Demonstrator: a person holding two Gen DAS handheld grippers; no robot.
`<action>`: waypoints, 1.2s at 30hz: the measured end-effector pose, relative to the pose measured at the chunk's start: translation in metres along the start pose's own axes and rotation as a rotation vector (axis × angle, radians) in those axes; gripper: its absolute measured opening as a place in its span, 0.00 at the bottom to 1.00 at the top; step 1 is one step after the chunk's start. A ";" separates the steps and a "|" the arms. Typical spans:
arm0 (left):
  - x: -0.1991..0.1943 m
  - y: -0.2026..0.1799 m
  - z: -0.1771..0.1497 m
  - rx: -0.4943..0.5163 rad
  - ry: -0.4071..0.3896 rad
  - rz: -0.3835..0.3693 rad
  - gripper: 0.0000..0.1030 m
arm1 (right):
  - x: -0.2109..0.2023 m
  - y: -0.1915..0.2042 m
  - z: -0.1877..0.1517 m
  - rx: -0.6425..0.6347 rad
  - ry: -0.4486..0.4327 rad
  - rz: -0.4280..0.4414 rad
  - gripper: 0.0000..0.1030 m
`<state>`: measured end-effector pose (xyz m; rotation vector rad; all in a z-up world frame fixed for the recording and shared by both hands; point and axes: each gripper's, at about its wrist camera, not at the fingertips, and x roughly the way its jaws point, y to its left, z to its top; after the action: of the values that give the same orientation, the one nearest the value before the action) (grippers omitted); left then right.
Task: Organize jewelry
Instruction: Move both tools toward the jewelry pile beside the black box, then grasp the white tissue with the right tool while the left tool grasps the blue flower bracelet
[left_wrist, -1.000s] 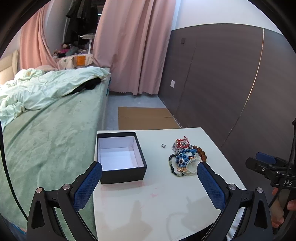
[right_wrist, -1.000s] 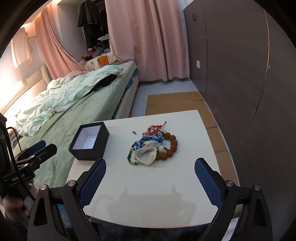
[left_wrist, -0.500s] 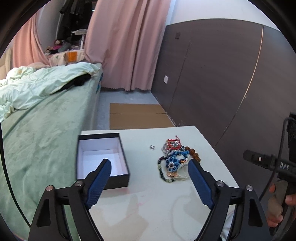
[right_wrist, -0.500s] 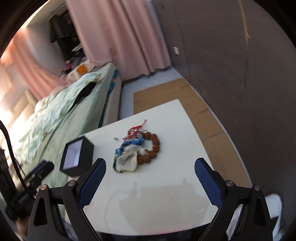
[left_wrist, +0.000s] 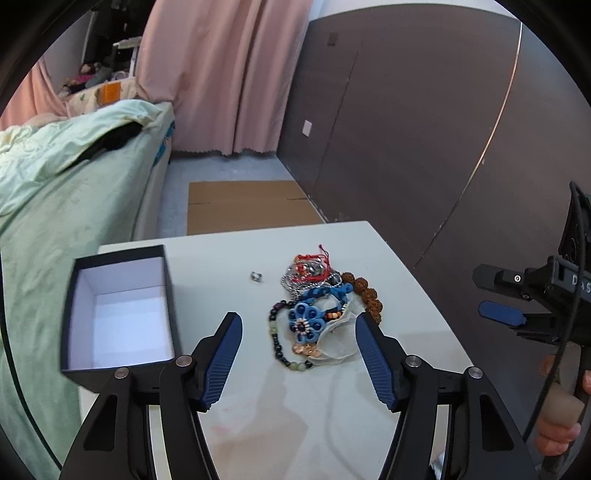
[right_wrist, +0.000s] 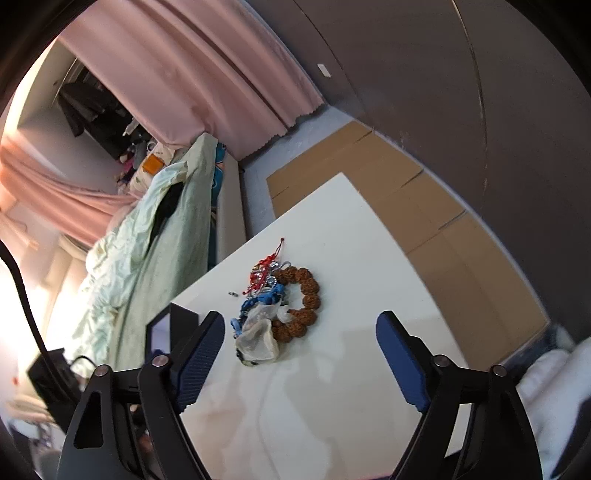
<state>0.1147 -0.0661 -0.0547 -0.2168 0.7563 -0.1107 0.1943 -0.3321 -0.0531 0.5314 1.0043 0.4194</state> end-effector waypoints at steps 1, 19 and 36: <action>0.004 -0.001 0.000 0.002 0.008 0.000 0.59 | 0.006 -0.001 0.000 0.017 0.018 0.022 0.75; 0.030 0.023 0.019 -0.050 0.017 0.019 0.55 | 0.109 0.003 -0.015 0.172 0.303 0.159 0.51; 0.047 0.007 0.013 -0.024 0.069 -0.014 0.55 | 0.067 -0.010 0.005 0.238 0.117 0.235 0.03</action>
<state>0.1580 -0.0658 -0.0786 -0.2417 0.8249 -0.1229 0.2316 -0.3038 -0.1023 0.8526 1.1159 0.5479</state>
